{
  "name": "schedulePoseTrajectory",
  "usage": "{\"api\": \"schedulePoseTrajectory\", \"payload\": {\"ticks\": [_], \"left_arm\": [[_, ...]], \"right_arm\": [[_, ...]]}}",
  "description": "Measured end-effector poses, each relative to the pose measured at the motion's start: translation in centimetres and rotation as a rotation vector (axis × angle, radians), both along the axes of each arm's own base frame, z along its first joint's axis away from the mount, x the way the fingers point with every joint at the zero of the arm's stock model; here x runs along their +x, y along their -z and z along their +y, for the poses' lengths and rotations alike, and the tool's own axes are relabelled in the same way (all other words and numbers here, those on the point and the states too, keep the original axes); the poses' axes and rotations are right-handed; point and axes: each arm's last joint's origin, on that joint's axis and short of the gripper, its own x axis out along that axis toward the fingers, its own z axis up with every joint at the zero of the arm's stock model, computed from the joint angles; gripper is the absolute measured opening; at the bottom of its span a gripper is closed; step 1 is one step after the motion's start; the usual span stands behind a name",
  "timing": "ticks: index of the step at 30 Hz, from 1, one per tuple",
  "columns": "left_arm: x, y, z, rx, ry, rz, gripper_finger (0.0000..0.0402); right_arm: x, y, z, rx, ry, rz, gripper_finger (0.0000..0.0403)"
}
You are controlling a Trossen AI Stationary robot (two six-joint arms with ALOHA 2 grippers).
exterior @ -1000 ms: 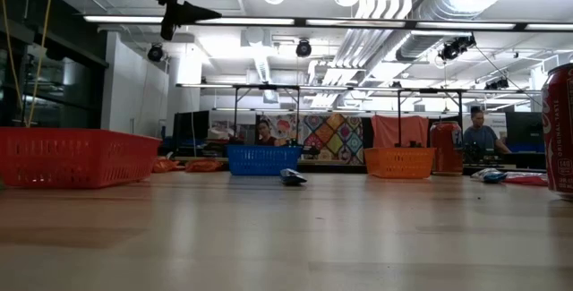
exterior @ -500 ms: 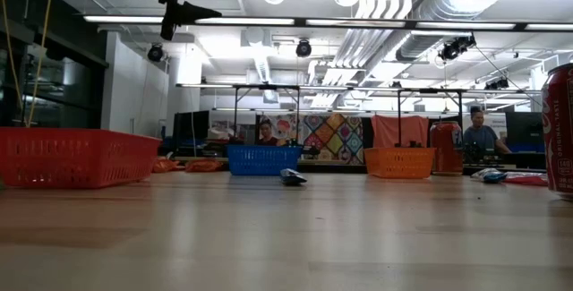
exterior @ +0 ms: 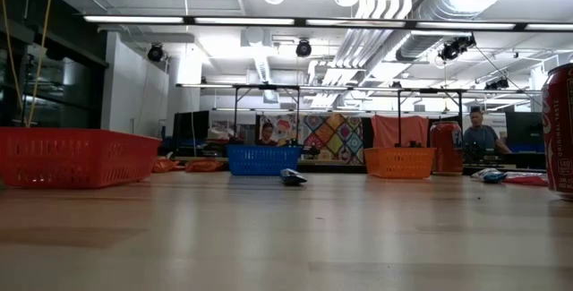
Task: Sort candy
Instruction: Put the orange candy pack into the red basket
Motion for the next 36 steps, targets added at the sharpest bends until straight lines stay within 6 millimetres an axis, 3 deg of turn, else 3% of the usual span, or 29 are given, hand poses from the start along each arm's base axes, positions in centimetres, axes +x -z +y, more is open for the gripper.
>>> {"api": "schedulePoseTrajectory", "payload": {"ticks": [3,11,21,28,32,36], "left_arm": [[0.9,0.2,-1.1,0.121,0.004,0.002,0.0213],[2.1,1.3,-1.6,0.156,-0.087,0.070,0.0213],[3.5,2.7,-2.3,0.397,-0.146,0.108,0.0213],[4.2,2.7,-2.4,0.404,-0.155,0.064,0.0210],[4.2,2.7,-2.4,0.403,-0.156,0.058,0.0159],[4.2,2.7,-2.4,0.372,-0.157,0.060,0.0047]], "right_arm": [[2.0,-1.4,-2.3,-0.065,-0.016,-0.063,0.0004],[4.8,-4.2,-6.3,-0.183,-0.040,-0.205,0.0004],[5.8,-4.9,-7.7,-0.150,-0.080,-0.281,0.0004],[5.9,-5.1,-8.2,-0.144,-0.072,-0.296,0.0004],[5.9,-5.0,-8.2,-0.154,-0.076,-0.286,0.0005],[5.9,-5.0,-8.2,-0.153,-0.078,-0.285,0.0020]]}}
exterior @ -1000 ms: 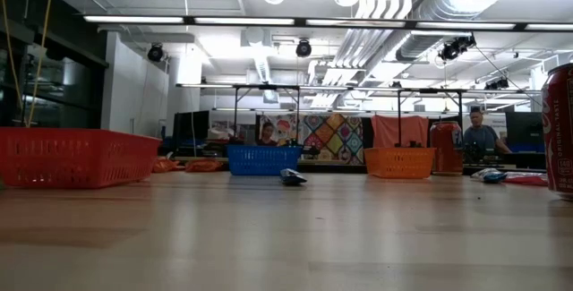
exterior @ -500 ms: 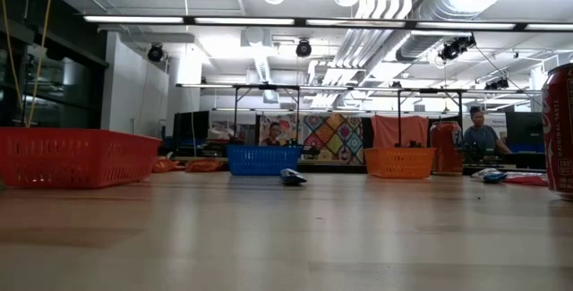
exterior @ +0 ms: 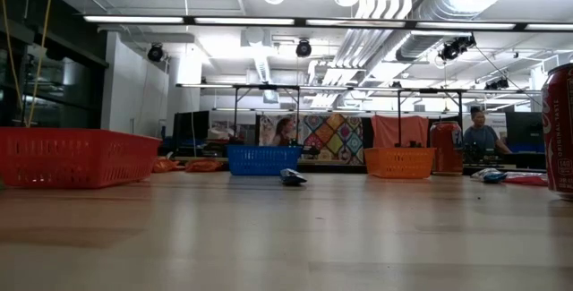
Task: Sort candy
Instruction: Put the orange candy pack into the red basket
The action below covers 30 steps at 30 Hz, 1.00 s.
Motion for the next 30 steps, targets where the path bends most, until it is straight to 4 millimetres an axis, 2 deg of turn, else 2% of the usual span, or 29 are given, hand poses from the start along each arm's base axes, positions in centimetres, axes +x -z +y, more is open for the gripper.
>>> {"api": "schedulePoseTrajectory", "payload": {"ticks": [2,8,12,15,19,23,26,30], "left_arm": [[0.0,0.0,0.0,-0.028,-0.001,0.000,0.0020],[-0.8,-0.2,0.5,0.004,-0.041,0.037,0.0008],[-2.8,-0.4,1.5,-0.026,-0.111,0.135,0.0006],[-4.7,-0.5,2.0,-0.084,-0.156,0.212,0.0005],[-7.7,-0.5,2.2,-0.227,-0.245,0.385,0.0004],[-10.1,-1.6,2.2,-0.338,-0.341,0.618,0.0003],[-10.8,-2.5,2.0,-0.435,-0.361,0.785,0.0003],[-10.7,-1.8,1.7,-0.510,-0.322,1.080,0.0003]], "right_arm": [[0.0,0.0,0.0,-0.002,0.006,-0.001,0.0037],[-0.8,-1.0,0.1,-0.071,0.086,0.054,0.0124],[-2.4,-2.3,0.4,-0.112,0.107,0.183,0.0182],[-4.2,-2.6,0.7,-0.080,0.134,0.300,0.0209],[-6.9,-2.0,1.9,-0.063,0.176,0.462,0.0221],[-9.4,-0.3,3.9,-0.094,0.257,0.547,0.0222],[-10.6,1.1,5.4,-0.078,0.304,0.547,0.0222],[-11.8,2.5,6.9,-0.035,0.301,0.531,0.0222]]}}
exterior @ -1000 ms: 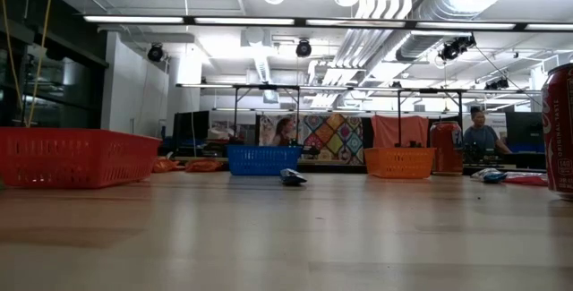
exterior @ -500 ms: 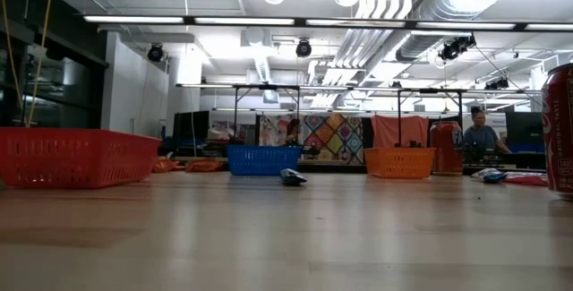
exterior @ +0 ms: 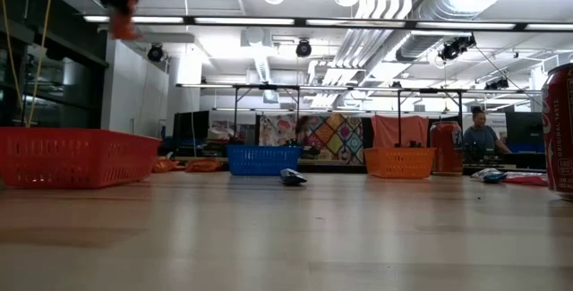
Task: Sort candy
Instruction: Put the orange candy pack into the red basket
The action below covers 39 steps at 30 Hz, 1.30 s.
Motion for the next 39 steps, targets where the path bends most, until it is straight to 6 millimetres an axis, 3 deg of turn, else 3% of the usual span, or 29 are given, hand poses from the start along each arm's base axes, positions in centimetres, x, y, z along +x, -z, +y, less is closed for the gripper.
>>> {"api": "schedulePoseTrajectory", "payload": {"ticks": [6,13,24,39], "left_arm": [[1.6,3.1,-0.2,-0.008,0.153,0.223,0.0003],[3.7,7.6,-0.1,0.018,0.209,0.245,0.0003],[3.0,13.7,0.0,0.039,0.204,0.294,0.0003],[4.6,17.5,0.0,0.030,0.206,0.485,0.0009]], "right_arm": [[-1.1,0.9,1.5,0.033,0.013,-0.039,0.0222],[-1.6,0.9,2.6,0.051,-0.023,-0.059,0.0222],[-1.6,0.9,2.6,0.038,-0.034,-0.060,0.0222],[-1.6,0.8,2.6,0.009,-0.035,-0.091,0.0222]]}}
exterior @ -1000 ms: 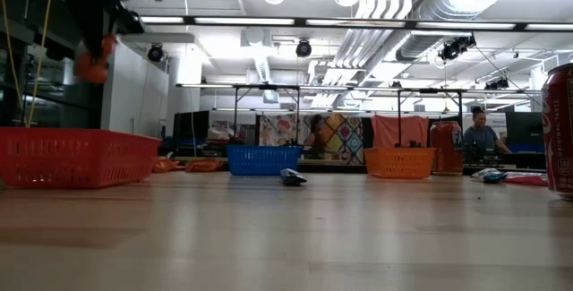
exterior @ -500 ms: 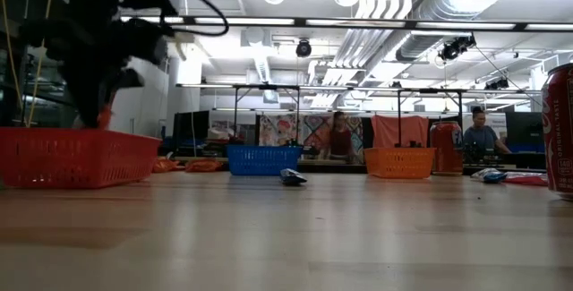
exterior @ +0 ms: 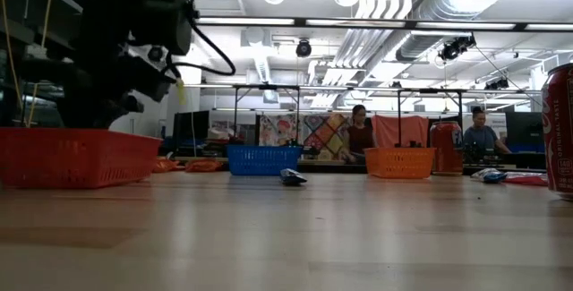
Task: Sort candy
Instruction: Put the orange candy pack into the red basket
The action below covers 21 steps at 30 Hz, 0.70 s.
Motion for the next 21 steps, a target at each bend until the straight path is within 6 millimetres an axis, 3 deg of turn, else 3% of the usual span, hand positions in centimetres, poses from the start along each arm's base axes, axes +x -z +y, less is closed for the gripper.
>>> {"api": "schedulePoseTrajectory", "payload": {"ticks": [11,21], "left_arm": [[0.2,-0.1,0.0,-0.001,0.001,0.013,0.0012],[1.4,-2.2,0.0,-0.004,0.001,-0.013,0.0035]], "right_arm": [[0.0,0.0,0.1,0.020,-0.001,0.009,0.0222],[0.0,0.2,0.1,0.098,0.038,0.021,0.0222]]}}
